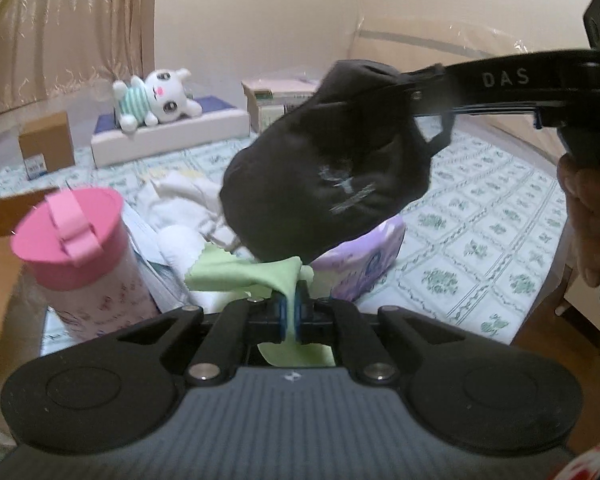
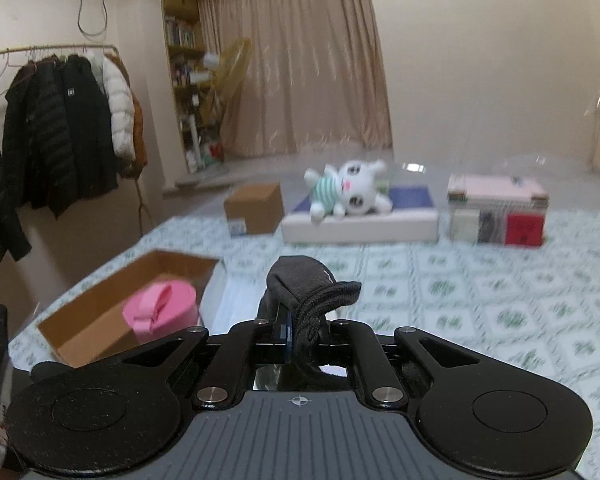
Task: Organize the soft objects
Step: 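Carry the black cloth and green cloth over the cardboard box with both grippers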
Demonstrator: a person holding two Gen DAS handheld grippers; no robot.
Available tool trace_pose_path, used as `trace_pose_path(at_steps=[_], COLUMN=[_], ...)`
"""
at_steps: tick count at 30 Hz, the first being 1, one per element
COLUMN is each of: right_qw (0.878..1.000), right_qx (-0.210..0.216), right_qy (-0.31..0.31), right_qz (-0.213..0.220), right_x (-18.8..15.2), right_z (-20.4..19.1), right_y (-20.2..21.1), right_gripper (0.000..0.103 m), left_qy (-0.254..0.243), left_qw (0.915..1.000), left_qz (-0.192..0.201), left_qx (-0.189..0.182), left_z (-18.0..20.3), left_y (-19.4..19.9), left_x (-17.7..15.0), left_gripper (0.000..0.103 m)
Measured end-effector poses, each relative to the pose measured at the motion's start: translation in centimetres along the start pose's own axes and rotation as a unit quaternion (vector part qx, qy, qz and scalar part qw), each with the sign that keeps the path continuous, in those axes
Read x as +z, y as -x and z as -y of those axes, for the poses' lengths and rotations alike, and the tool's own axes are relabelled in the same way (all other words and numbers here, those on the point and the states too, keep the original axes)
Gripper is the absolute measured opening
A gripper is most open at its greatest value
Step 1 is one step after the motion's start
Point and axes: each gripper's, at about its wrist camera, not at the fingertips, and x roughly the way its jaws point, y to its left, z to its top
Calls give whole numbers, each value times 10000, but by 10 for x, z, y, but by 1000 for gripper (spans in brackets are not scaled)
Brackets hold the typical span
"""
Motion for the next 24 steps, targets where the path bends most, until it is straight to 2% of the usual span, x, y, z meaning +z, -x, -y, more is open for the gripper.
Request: trace_pose_path(at_steps=[7,13,19,24], right_qw=[9995,9995,9982,9936], right_qx=[-149,-23,440,951], right_qy=[-10,36,30,236], right_qz=[288,307,405,561], right_x=[9,12,30,56], right_z=[-8,-24,-55,-96], right_y=[44,65,62,36], right_gripper=[8,8,8,8], left_qy=[139,210,336,447], left_qw=[9998,9994,9976,9933], left_qz=[121,182,277,262], left_qx=[61,208,530,1032], left_z=[-3,-17,-52,-99], left_y=[40,79,123,153], left_x=[3,2,2,2], left_gripper=[3,3,3,3])
